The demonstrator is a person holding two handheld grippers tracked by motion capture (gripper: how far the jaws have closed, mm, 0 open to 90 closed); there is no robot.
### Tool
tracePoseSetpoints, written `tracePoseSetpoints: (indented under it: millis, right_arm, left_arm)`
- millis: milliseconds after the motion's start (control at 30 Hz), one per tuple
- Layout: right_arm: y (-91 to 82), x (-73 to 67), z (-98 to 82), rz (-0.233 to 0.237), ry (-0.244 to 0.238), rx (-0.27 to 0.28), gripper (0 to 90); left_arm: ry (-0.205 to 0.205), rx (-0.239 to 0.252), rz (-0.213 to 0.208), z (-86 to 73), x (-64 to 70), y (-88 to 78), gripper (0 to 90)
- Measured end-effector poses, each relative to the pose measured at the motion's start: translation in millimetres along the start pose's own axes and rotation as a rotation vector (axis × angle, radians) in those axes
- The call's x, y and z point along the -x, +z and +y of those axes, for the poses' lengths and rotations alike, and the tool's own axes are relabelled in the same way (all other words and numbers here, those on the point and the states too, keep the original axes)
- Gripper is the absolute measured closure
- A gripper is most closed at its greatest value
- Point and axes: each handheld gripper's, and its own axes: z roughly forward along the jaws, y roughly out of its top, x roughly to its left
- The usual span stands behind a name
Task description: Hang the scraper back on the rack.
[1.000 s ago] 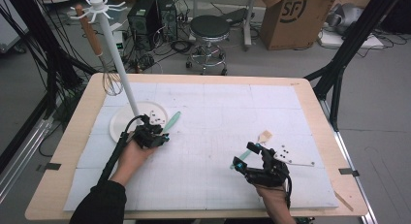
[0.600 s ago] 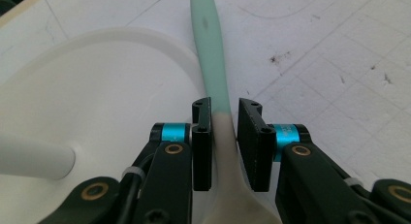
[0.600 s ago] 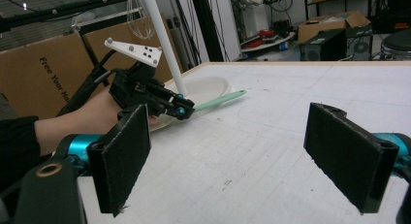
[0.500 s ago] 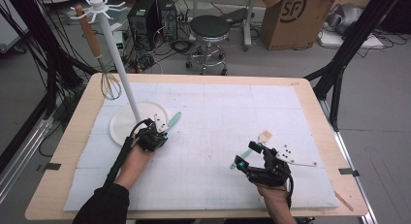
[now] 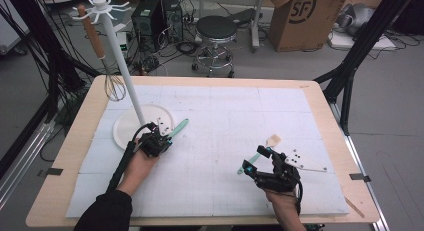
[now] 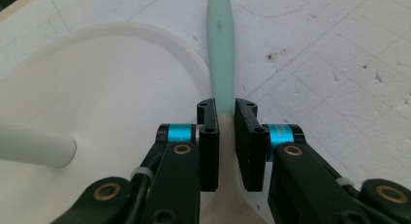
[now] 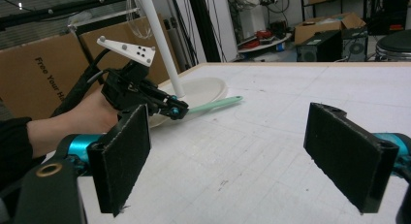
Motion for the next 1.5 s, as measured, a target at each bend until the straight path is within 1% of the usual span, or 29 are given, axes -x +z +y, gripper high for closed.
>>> tracePoseSetpoints:
  millis: [67, 133, 167, 200, 267, 333, 367, 433, 467, 500, 533, 633, 667, 700, 800, 833, 900, 1000, 1033, 1100, 1167, 1200, 1300, 1367, 1467, 1500]
  right_arm:
    - [0.5, 0.1, -0.1, -0.002, -0.003, 0.001, 16.2]
    - [0.7, 0.3, -0.2, -0.004, -0.007, -0.002, 16.2]
    - [0.8, 0.0, -0.2, -0.005, -0.005, -0.003, 16.2]
    - [0.9, -0.2, -0.3, -0.005, -0.004, -0.002, 16.2]
    - [0.9, 0.0, -0.4, -0.006, -0.003, -0.004, 16.2]
    - [1.0, 0.0, -0.4, -0.007, -0.005, -0.004, 16.2]
    - [1.0, 0.0, -0.5, -0.008, -0.007, -0.003, 16.2]
    - [0.9, -0.2, -0.4, -0.009, -0.005, -0.001, 16.2]
    - [0.7, 0.0, -0.3, -0.008, -0.008, -0.002, 16.2]
    - [0.7, -0.1, -0.3, -0.008, -0.007, -0.002, 16.2]
    - [0.8, 0.2, -0.3, -0.01, -0.008, 0.0, 16.2]
    - [0.9, 0.3, -0.2, -0.007, -0.006, 0.001, 16.2]
    - [0.8, 0.5, -0.2, -0.004, -0.005, 0.0, 16.2]
    - [0.8, 0.4, -0.3, 0.0, 0.0, 0.0, 16.1]
    - [0.5, 0.8, -0.2, 0.0, 0.006, 0.002, 16.1]
    - [0.4, 0.9, -0.1, -0.002, 0.008, 0.003, 16.1]
    - [0.3, 1.1, -0.1, -0.004, 0.007, 0.006, 16.1]
    - [0.6, 0.9, -0.2, -0.005, 0.008, 0.008, 16.1]
    - [0.6, 0.5, -0.3, -0.005, 0.012, 0.005, 16.1]
    - [0.9, 0.8, -0.7, -0.007, 0.004, 0.005, 16.1]
    - [1.1, 0.2, -1.4, -0.005, 0.015, 0.001, 16.1]
    - [1.2, 1.0, -1.9, -0.004, 0.013, 0.001, 16.1]
    - [1.9, 1.8, -2.7, -0.009, 0.017, -0.006, 16.1]
    - [2.1, 1.9, -2.9, -0.009, 0.017, -0.009, 16.0]
    - [3.0, 1.8, -3.3, -0.011, 0.02, -0.012, 16.0]
    - [3.4, 1.9, -3.4, -0.013, 0.019, -0.013, 16.0]
  left_arm:
    - [-0.01, 0.003, -0.014, -1.4, -1.3, -1.4, 81.1]
    - [-0.016, 0.026, -0.023, -2.0, -1.8, -3.2, 81.1]
    - [-0.011, 0.029, -0.024, -1.8, -2.6, -4.8, 81.1]
    - [-0.016, 0.038, -0.021, -1.6, -2.6, -6.1, 81.1]
    - [-0.026, 0.055, -0.029, -1.3, -4.4, -9.4, 81.1]
    - [-0.051, 0.084, -0.042, -1.4, -7.6, -13.5, 81.2]
    - [-0.064, 0.102, -0.041, -1.8, -9.0, -15.9, 81.2]
    - [-0.07, 0.13, -0.053, -2.6, -13.6, -21.9, 81.2]
    - [-0.082, 0.149, -0.048, -3.3, -14.9, -25.4, 81.2]
    - [-0.084, 0.162, -0.051, -3.9, -16.6, -28.3, 81.1]
    - [-0.093, 0.185, -0.054, -5.0, -19.1, -33.1, 81.1]
    - [-0.143, 0.249, -0.067, -8.0, -25.1, -44.8, 81.1]
    - [-0.148, 0.266, -0.067, -9.0, -27.5, -48.9, 81.1]
    - [-0.163, 0.285, -0.064, -10.1, -29.1, -53.0, 81.1]
    - [-0.195, 0.336, -0.076, -14.1, -34.9, -63.9, 81.1]
    - [-0.199, 0.347, -0.08, -15.4, -36.5, -67.0, 81.1]
    - [-0.2, 0.361, -0.072, -17.3, -37.9, -71.9, 81.1]
    - [-0.22, 0.405, -0.084, -19.9, -41.4, -81.4, 81.1]
    - [-0.229, 0.423, -0.085, -20.3, -42.2, -84.5, 81.1]
    - [-0.25, 0.456, -0.098, -20.8, -44.7, -90.2, 81.0]
    - [-0.272, 0.484, -0.104, -21.0, -46.7, -94.9, 81.0]
    - [-0.283, 0.497, -0.11, -21.0, -47.5, -97.0, 81.0]
    - [-0.303, 0.536, -0.115, -21.2, -50.0, -104.0, 81.0]
    - [-0.299, 0.557, -0.111, -20.8, -51.7, -109.9, 81.0]
    - [-0.315, 0.595, -0.111, -20.0, -55.2, -119.0, 80.9]
    - [-0.322, 0.616, -0.115, -19.7, -57.3, -123.0, 81.0]
